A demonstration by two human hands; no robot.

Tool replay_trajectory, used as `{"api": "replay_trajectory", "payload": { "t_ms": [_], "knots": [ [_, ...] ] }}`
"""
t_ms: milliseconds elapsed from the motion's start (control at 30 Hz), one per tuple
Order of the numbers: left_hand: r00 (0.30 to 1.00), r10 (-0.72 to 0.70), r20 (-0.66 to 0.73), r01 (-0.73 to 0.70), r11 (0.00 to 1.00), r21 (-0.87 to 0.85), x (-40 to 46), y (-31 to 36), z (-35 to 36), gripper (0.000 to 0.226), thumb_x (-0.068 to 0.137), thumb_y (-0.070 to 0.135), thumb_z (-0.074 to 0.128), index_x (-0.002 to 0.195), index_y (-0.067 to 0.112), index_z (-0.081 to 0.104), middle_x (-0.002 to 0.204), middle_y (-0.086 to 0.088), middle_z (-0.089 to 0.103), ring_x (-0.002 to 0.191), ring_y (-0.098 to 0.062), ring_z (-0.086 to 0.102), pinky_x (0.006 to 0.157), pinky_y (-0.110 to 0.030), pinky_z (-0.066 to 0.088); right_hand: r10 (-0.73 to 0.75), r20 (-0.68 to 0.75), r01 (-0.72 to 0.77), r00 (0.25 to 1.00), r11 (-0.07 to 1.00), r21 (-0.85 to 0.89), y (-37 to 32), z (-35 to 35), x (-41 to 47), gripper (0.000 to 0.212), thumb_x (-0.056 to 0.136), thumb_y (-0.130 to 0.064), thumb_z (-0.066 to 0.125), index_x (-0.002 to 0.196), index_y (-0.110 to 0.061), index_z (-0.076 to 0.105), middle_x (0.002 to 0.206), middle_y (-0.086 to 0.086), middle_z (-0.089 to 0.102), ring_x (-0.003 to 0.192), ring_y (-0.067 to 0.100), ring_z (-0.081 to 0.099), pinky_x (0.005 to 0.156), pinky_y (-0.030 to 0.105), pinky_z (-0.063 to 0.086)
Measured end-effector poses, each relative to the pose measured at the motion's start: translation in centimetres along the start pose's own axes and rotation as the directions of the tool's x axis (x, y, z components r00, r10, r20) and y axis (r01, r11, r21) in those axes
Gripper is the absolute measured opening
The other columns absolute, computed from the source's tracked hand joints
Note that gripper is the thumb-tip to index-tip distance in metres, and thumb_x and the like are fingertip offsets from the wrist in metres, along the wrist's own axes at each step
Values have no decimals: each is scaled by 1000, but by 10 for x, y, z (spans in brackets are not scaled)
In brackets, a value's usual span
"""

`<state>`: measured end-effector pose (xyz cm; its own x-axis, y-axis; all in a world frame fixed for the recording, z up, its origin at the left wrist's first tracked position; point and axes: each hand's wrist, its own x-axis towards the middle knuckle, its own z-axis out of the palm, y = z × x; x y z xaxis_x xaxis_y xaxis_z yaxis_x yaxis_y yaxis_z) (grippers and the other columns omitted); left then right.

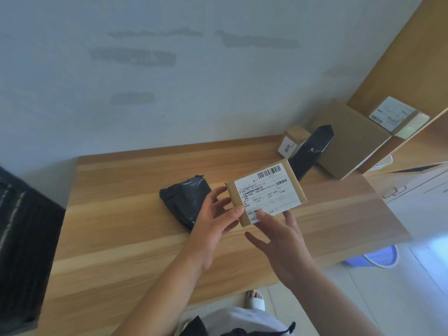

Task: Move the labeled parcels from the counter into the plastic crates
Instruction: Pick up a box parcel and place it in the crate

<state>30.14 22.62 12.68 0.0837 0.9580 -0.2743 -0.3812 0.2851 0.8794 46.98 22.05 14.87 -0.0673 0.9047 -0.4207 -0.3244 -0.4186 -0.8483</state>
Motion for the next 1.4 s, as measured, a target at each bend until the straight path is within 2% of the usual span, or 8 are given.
{"api": "replay_trajectory", "payload": {
  "t_ms": [167, 400, 600, 733, 933, 1100, 1233, 1400],
  "knots": [
    [1000, 25, -18, -25, 998, -50, -17, 4, -18, 72, 80, 30, 85, 143, 22, 51, 134, -11, 70, 123, -30, 68, 109, -57, 50, -3, 43, 5, 999, 999, -54, 11, 17, -14, 69, 77, -27, 83, 139, -33, 54, 131, 3, 73, 123, 25, 69, 101, 56, 54],
    [992, 128, -22, -129, 991, -49, -38, 34, -59, 73, 79, 28, 83, 145, 21, 51, 131, -15, 71, 122, -34, 68, 95, -45, 60, -41, 109, 49, 993, 996, -68, -9, 18, -26, 123, 47, -52, 101, 153, -40, 40, 142, 5, 65, 126, 23, 66, 105, 57, 52],
    [988, 156, -6, -155, 986, 67, -52, 44, -72, 65, 76, 35, 84, 137, 37, 62, 132, -10, 71, 121, -32, 69, 99, -53, 57, -244, 271, 326, 931, 889, -320, -51, -8, -27, 81, 68, -50, 87, 142, -55, 54, 148, -11, 59, 133, 15, 60, 107, 53, 49],
    [991, 137, 6, -137, 986, 99, -54, 39, -53, 65, 79, 36, 85, 139, 36, 61, 133, -10, 70, 123, -34, 68, 102, -57, 55, -231, 458, 439, 858, 793, -423, -65, -25, -23, 83, 75, -40, 87, 149, -49, 50, 151, -14, 57, 137, 13, 57, 94, 38, 60],
    [992, 122, -2, -121, 986, 111, -44, 46, -27, 72, 76, 43, 91, 141, 38, 60, 135, -10, 69, 124, -31, 67, 93, -38, 59, -228, 536, 462, 813, 812, -355, -82, -51, -2, 82, 79, -20, 85, 150, -43, 51, 151, -10, 57, 137, 17, 57, 97, 29, 58],
    [991, 132, -27, -126, 978, 165, -28, 46, 3, 80, 73, 48, 91, 144, 36, 57, 135, -10, 69, 125, -34, 66, 102, -57, 53, -233, 556, 471, 798, 817, -332, -100, -76, 18, 83, 79, -14, 83, 150, -41, 51, 149, -9, 58, 135, 17, 58, 94, 27, 58],
    [989, 136, -50, -123, 970, 212, -24, 42, 24, 79, 72, 54, 89, 143, 39, 57, 135, -9, 69, 125, -31, 66, 99, -47, 58, -201, 592, 448, 781, 840, -305, -108, -98, 32, 82, 80, -13, 85, 149, -44, 52, 149, -11, 59, 133, 15, 59, 93, 26, 58],
    [981, 163, -109, -132, 959, 249, -24, 29, 44, 76, 72, 59, 87, 141, 43, 59, 131, -6, 71, 122, -29, 68, 105, -54, 52, -138, 652, 410, 746, 866, -286, -112, -118, 47, 82, 78, -18, 85, 149, -44, 52, 151, -10, 57, 134, 15, 59, 94, 27, 58]
  ]
}}
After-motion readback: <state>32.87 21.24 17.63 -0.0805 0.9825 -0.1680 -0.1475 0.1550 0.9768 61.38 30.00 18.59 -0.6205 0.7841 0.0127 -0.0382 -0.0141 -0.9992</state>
